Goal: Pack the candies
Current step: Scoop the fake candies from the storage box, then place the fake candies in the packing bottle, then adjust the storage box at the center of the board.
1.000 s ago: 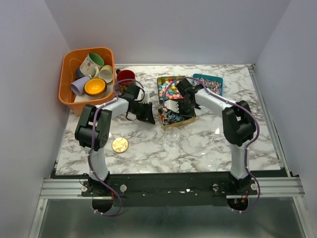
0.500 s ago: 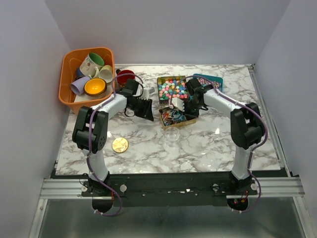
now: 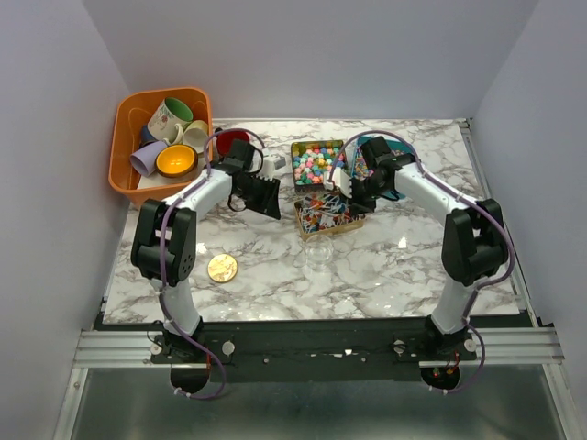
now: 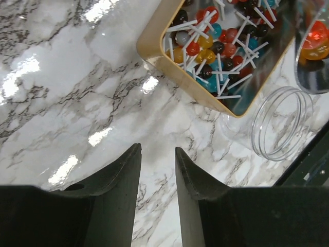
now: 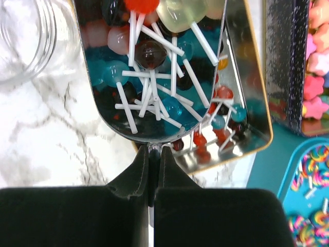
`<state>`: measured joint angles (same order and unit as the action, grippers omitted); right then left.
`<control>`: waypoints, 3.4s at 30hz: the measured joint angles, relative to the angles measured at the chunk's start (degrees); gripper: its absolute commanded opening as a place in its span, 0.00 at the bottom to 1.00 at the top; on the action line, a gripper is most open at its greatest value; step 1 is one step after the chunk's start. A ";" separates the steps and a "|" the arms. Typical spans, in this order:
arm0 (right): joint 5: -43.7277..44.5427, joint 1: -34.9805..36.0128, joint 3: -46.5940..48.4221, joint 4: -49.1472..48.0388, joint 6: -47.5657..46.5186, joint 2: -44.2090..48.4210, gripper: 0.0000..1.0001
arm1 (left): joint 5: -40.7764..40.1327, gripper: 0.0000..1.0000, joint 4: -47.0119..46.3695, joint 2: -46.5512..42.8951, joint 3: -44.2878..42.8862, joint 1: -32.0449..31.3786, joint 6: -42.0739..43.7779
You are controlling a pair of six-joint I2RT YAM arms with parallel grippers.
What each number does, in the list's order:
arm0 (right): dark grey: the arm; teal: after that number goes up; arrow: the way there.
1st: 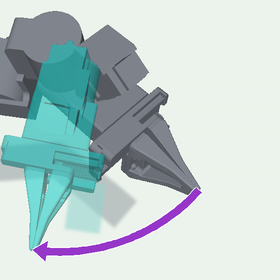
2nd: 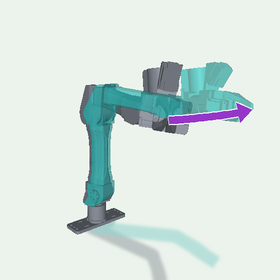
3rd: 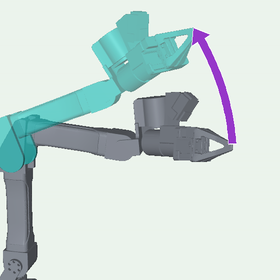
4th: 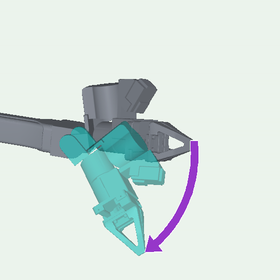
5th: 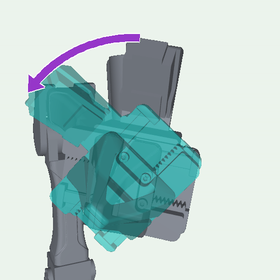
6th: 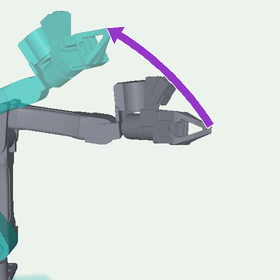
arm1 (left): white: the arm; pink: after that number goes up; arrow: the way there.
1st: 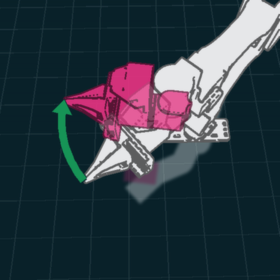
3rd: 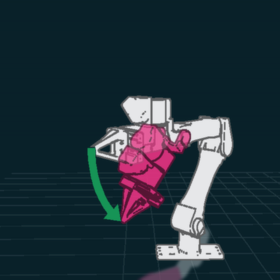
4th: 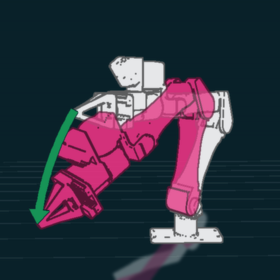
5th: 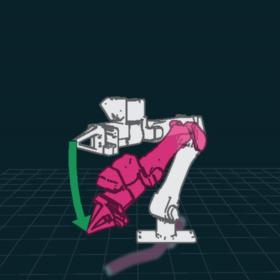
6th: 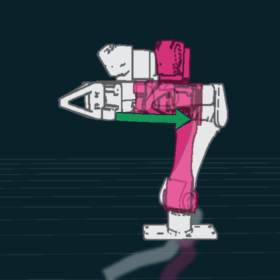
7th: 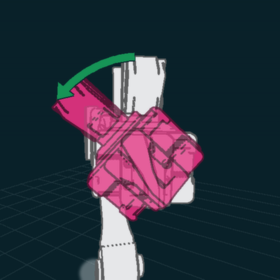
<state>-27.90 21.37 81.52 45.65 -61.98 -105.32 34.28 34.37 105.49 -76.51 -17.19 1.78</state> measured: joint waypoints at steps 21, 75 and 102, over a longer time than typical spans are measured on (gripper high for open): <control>22.14 12.00 -1.31 19.12 -4.83 16.98 0.01 | -17.44 0.44 -0.92 -10.84 3.13 0.70 -2.25; 56.83 29.99 6.86 30.27 3.26 4.81 0.01 | -19.61 0.56 -3.87 -17.40 6.95 0.74 -3.80; 28.24 20.83 28.09 24.20 14.08 -2.21 0.01 | 15.87 0.23 -15.43 -6.34 1.86 2.56 -19.43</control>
<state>0.34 42.19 109.60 69.84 -47.90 -107.53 50.15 18.94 99.15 -74.65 -14.63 -17.65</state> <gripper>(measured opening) 0.090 0.076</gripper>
